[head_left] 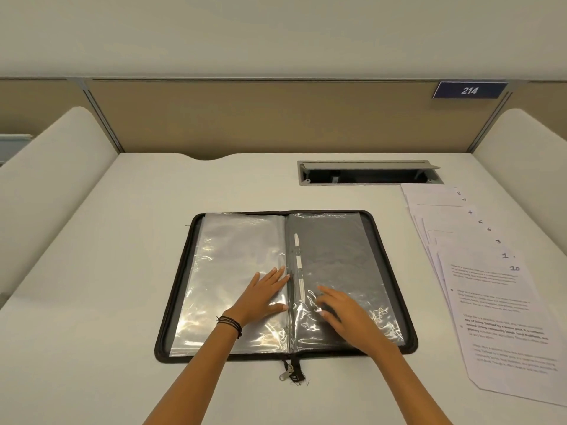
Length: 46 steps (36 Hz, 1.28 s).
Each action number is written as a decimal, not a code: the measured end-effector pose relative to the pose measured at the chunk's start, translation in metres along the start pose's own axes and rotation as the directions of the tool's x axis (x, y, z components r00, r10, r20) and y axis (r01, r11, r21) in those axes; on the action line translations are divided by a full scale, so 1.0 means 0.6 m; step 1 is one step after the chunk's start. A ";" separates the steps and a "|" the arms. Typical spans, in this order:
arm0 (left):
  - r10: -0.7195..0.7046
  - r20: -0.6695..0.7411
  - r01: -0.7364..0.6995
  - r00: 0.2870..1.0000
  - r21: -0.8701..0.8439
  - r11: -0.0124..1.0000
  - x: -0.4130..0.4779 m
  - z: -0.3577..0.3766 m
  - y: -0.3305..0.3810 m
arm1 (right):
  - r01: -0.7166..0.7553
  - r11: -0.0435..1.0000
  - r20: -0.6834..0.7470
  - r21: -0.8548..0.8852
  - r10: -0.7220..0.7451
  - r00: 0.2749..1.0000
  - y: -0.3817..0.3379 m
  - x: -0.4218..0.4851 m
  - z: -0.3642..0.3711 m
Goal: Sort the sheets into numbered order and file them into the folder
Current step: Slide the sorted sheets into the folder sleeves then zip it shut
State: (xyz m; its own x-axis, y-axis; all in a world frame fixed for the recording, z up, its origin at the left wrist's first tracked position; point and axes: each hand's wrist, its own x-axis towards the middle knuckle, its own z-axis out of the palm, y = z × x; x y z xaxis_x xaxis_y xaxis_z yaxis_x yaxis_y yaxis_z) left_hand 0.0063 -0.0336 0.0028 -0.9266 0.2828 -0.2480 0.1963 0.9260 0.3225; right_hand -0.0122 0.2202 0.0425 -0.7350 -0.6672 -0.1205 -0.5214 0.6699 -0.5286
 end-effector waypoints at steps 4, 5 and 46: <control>0.000 -0.072 -0.002 0.997 -0.036 0.999 -0.010 0.010 0.000 | 0.066 0.998 -0.028 -0.013 -0.066 0.997 -0.022 0.030 0.028; -0.005 -0.085 0.000 0.996 -0.061 0.998 -0.013 0.013 0.001 | 0.078 0.997 -0.026 -0.016 -0.078 0.997 -0.030 0.036 0.035; -0.876 -0.310 0.368 0.370 -0.817 0.444 -0.180 -0.013 -0.120 | 0.085 0.969 -0.076 -0.231 -0.105 0.992 0.007 0.063 0.111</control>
State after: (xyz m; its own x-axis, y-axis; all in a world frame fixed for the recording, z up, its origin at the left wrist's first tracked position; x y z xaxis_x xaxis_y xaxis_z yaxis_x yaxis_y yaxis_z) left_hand 0.0897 -0.1327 0.0138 -0.6145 -0.7836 -0.0913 -0.5154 0.3111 0.7985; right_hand -0.0136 0.1759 -0.0201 -0.7070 -0.7073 -0.0001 -0.6680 0.6677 -0.3285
